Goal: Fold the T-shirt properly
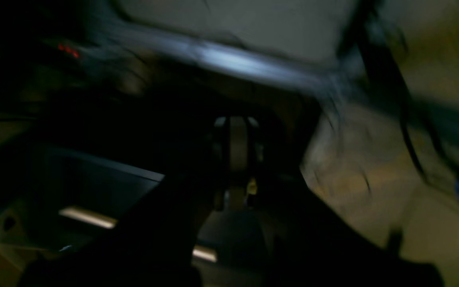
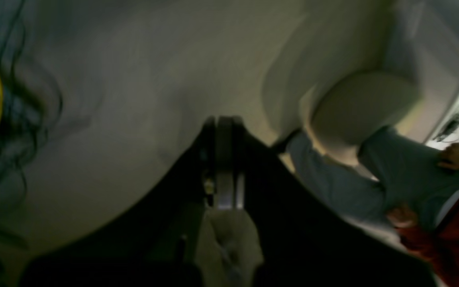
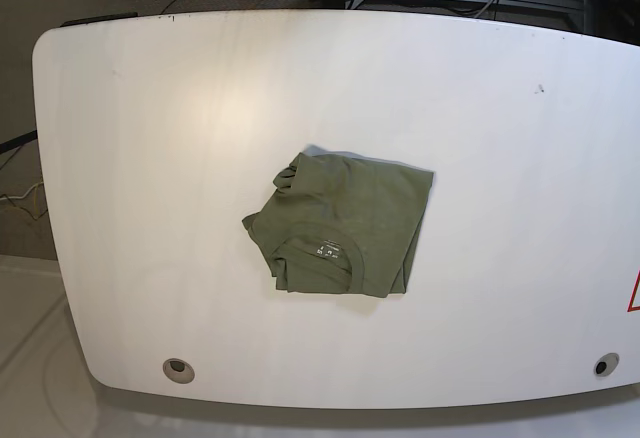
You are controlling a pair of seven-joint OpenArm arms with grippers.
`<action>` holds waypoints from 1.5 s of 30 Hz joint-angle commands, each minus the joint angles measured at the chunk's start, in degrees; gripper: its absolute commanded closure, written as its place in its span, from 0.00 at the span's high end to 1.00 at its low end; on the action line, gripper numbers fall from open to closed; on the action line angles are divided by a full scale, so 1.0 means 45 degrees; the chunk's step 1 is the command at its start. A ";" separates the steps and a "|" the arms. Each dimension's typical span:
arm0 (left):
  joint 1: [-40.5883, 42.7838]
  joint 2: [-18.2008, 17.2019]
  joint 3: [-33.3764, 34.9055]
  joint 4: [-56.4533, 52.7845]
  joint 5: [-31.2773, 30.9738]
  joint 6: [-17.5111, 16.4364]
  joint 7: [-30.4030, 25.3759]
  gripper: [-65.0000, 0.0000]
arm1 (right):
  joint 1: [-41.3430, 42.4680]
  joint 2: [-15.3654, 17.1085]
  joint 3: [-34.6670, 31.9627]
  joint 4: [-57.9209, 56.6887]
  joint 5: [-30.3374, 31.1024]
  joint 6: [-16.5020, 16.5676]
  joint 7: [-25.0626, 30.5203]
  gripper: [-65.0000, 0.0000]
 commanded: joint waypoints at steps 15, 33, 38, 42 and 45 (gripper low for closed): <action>-0.2185 -0.2400 0.3193 -0.9793 0.3019 0.3159 -0.3400 0.00 | 0.4575 -0.0774 -0.0734 -0.9536 -0.3977 0.0349 0.5871 0.00; -0.5057 -0.2830 0.5830 -1.5351 0.5050 0.9626 -0.6369 0.00 | 0.6763 -0.2024 -0.0753 -1.2398 -0.6282 -0.0198 0.8391 0.00; -0.5526 -0.2380 0.6319 -1.5351 0.5050 1.0407 -0.6252 0.00 | 0.6860 -0.2727 -0.0753 -1.2398 -0.7220 -0.0940 0.7883 0.00; -0.5585 -0.2068 0.6573 -1.5351 0.5050 1.0485 -0.5725 0.00 | 0.7017 -0.2981 -0.0734 -1.2398 -0.7357 -0.1077 0.7766 0.00; -0.5643 -0.2009 0.6573 -1.5351 0.5050 1.0485 -0.5490 0.00 | 0.7017 -0.2981 -0.0695 -1.2398 -0.7318 -0.1077 0.7785 0.00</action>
